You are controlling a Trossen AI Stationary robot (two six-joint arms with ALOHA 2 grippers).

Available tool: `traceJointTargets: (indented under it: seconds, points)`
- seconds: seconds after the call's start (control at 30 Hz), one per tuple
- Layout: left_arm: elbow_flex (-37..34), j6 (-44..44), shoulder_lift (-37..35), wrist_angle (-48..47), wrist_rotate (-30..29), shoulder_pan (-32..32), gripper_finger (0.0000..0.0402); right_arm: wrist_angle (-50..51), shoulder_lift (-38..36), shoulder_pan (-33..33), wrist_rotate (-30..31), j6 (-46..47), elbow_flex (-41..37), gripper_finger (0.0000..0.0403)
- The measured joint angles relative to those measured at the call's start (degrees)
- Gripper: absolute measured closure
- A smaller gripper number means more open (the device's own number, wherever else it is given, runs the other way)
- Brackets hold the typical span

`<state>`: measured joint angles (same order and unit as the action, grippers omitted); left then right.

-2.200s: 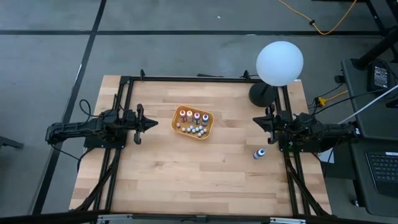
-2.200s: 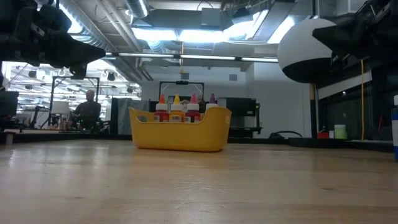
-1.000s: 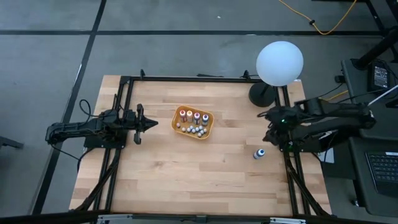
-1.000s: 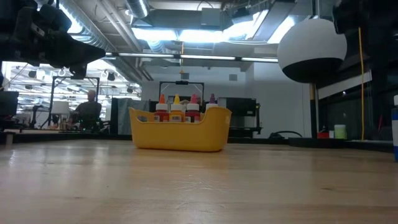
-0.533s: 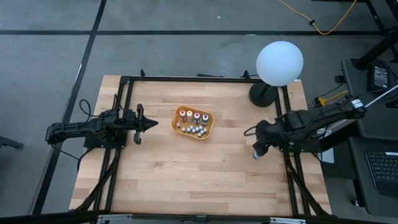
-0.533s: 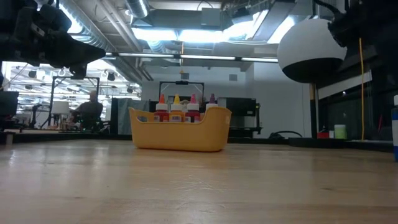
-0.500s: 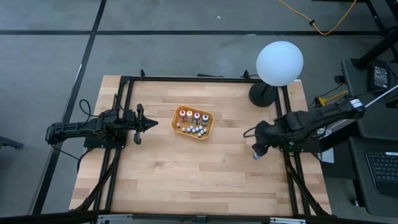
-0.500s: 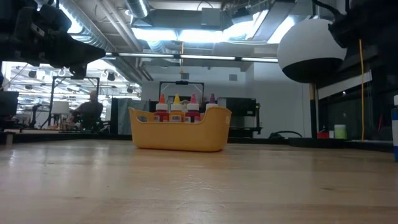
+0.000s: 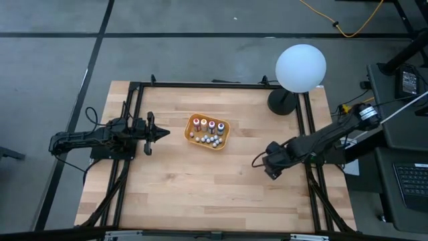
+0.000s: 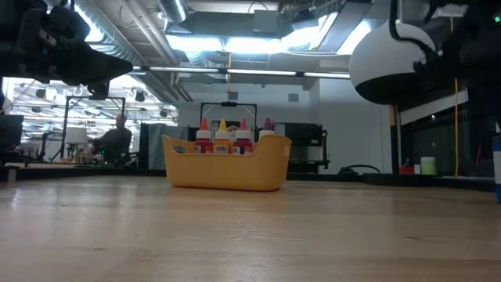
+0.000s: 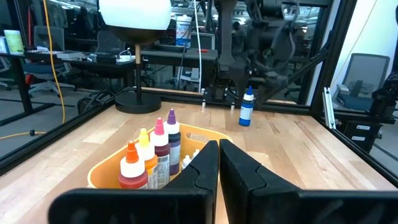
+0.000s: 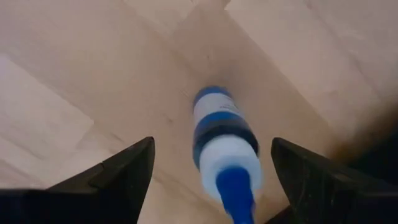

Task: Pick & Place food coloring
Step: Put the large blue food coloring bottle into the yellow bin

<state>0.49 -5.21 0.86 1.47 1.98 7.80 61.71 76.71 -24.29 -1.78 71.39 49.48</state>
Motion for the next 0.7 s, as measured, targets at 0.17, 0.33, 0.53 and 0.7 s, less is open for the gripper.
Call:
traceJointTargets:
  seconds: [0.17,0.33,0.53,0.7]
  points:
    - [0.00,0.00,0.00,-0.02,0.00,-0.01,0.0390,-4.85,0.87,-0.02,-3.05,1.42,-3.62,0.0080]
    - [0.00,0.00,0.00,-0.02,0.00,0.00,0.0391,-3.85,0.84,0.00,-2.80,1.83,-3.62,0.0092]
    - [0.00,0.00,0.00,-0.02,0.00,0.02,0.0394,-3.71,0.81,0.02,-2.82,1.84,-3.53,0.0128]
    - [0.00,0.00,0.00,-0.02,0.00,0.00,0.0389,-3.67,-0.54,0.04,-2.80,1.75,-3.51,0.0159]
